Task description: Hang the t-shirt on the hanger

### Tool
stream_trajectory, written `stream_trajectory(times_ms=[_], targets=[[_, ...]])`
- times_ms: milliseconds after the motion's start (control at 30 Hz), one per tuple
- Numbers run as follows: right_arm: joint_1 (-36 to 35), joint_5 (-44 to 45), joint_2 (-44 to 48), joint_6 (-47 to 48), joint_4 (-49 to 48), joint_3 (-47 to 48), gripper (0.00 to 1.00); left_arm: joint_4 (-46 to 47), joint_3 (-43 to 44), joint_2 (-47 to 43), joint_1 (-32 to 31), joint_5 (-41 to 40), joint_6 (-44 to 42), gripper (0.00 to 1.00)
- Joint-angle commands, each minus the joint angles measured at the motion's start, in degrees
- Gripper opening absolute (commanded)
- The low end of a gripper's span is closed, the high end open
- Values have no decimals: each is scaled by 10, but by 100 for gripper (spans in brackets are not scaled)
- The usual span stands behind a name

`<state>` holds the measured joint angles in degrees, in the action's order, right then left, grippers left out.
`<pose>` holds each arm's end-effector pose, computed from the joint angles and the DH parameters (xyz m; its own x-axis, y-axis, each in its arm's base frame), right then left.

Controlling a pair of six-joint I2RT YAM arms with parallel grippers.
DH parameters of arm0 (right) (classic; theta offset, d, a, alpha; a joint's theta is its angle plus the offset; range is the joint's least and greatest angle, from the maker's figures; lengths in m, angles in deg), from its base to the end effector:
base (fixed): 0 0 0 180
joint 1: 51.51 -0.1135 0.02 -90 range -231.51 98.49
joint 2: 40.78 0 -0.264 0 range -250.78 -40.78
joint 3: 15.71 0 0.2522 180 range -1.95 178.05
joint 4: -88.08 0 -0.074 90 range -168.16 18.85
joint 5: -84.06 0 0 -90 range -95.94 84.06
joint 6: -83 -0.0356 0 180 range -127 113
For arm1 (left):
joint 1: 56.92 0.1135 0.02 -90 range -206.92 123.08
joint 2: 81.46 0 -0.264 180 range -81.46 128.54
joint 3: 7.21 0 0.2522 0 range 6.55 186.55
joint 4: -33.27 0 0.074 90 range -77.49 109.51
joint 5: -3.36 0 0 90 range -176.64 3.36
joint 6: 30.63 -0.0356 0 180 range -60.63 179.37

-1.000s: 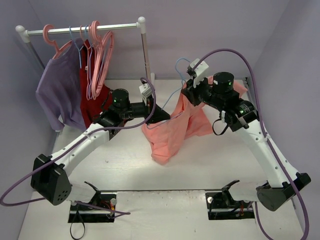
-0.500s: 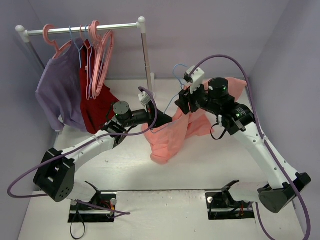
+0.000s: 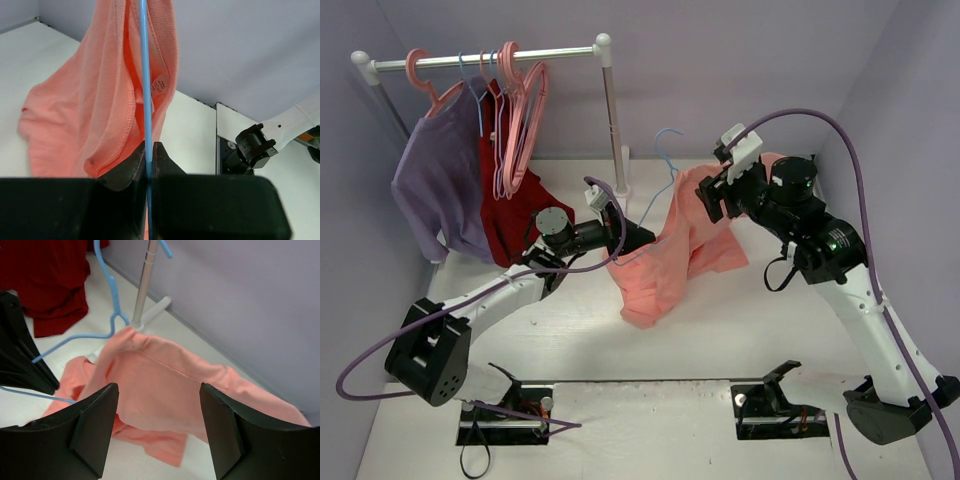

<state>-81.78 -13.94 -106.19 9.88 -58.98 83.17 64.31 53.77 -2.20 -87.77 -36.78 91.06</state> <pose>0.1959 0.1201 0.4937 0.1875 -0.2235 -0.9565 -0.5904 0.7526 -0.2916 0.2477 -0.1797 0.3152 -0.3486 -0.1863 -0.9186 0.9256 0.0861 -0.3687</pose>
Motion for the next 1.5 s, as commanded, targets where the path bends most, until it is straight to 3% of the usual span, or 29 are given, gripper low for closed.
stream_trajectory(times_ms=[0,367,733,1067,1200,1267,1333,1400,1467], targets=[[6,30,-8,91,-6,49,63,48,15,-47,14,26,-22,0],[6,17,-68,192,8,80,64,-15,26,-81,15,55,-45,0],[6,-24,-103,200,8,82,59,-61,47,-91,15,70,-62,0],[6,-65,-101,226,7,54,39,-116,105,-78,21,111,-80,0],[6,-62,-96,229,7,51,7,-139,127,-75,34,122,-79,0],[6,-54,-89,232,7,52,0,-155,134,-77,46,118,-79,0],[6,-44,-85,234,7,51,0,-182,143,-78,62,107,-79,0],[6,-33,-76,235,7,48,0,-244,168,-82,82,71,-92,10],[6,-29,-68,235,7,44,0,-329,196,-89,91,29,-116,28]])
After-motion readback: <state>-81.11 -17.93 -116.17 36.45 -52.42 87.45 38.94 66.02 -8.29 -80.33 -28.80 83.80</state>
